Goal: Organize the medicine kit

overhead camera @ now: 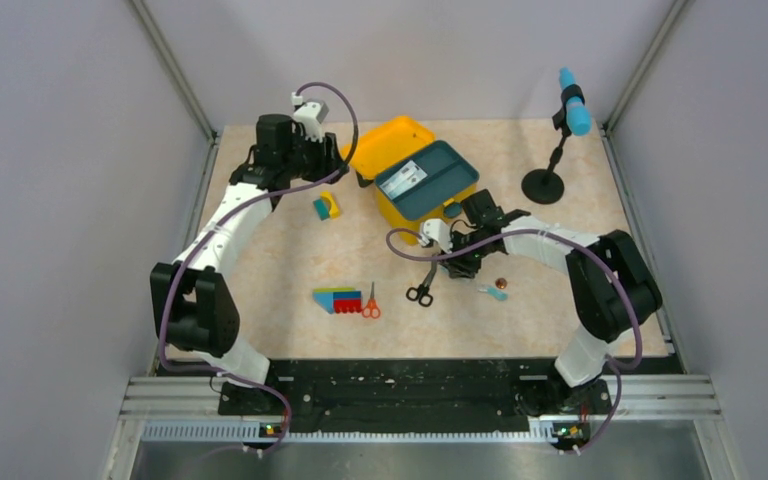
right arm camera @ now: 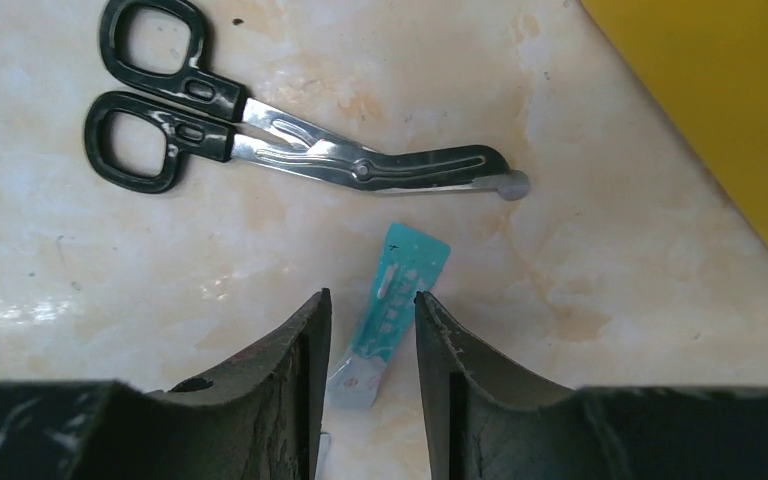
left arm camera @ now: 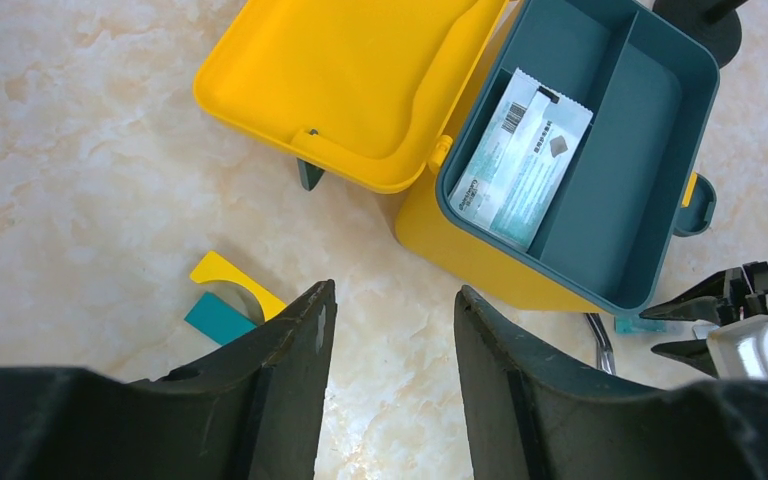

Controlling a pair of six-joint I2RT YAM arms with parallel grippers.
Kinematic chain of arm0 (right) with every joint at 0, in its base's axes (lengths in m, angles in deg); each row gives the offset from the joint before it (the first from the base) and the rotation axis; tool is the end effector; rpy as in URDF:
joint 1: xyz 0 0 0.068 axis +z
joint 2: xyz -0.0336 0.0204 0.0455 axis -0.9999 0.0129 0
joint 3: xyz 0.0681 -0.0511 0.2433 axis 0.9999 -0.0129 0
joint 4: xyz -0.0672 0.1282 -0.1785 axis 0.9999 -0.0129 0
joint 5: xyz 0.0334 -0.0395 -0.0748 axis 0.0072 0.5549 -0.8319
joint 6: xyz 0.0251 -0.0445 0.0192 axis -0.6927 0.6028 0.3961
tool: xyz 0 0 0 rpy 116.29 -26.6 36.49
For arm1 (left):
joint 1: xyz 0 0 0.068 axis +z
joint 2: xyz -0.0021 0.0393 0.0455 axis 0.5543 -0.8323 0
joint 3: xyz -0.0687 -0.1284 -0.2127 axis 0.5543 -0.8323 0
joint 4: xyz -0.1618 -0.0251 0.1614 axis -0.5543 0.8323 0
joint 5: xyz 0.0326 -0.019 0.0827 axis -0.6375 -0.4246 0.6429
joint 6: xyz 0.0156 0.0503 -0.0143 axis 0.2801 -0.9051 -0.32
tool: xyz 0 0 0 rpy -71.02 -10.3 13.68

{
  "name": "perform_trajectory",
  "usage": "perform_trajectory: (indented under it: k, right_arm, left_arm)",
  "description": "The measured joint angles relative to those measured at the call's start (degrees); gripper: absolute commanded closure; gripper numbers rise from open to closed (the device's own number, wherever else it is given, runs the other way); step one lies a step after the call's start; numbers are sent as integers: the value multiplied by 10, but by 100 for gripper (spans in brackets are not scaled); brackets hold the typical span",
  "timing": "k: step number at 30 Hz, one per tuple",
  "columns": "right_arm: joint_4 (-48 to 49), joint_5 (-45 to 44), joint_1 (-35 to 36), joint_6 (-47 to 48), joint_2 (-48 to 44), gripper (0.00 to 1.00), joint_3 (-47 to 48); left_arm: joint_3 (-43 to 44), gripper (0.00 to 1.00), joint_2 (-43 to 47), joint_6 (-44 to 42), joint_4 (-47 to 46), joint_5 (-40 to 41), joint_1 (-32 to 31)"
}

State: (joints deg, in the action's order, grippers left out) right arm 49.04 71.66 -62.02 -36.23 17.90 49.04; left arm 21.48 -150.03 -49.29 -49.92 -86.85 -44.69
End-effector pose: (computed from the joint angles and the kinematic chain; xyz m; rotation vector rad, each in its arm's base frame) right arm 0.2515 0.1483 0.1761 -1.7203 1.9538 0.5105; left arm 0.3298 -0.0780 0.3257 0.3536 2.0483 -0.5531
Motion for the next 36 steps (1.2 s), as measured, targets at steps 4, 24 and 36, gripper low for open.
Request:
perform_trajectory:
  k: [4, 24, 36]
  right_arm:
    - [21, -30, 10, 6, 12, 74, -3]
    - [-172, 31, -51, 168, -102, 100, 192]
    - [-90, 25, -63, 389, 13, 100, 321]
  left_arm:
    - [-3, 47, 3, 0, 0, 0, 0]
    - [-7, 47, 7, 7, -7, -3, 0]
    - [-7, 48, 7, 13, -12, -10, 0]
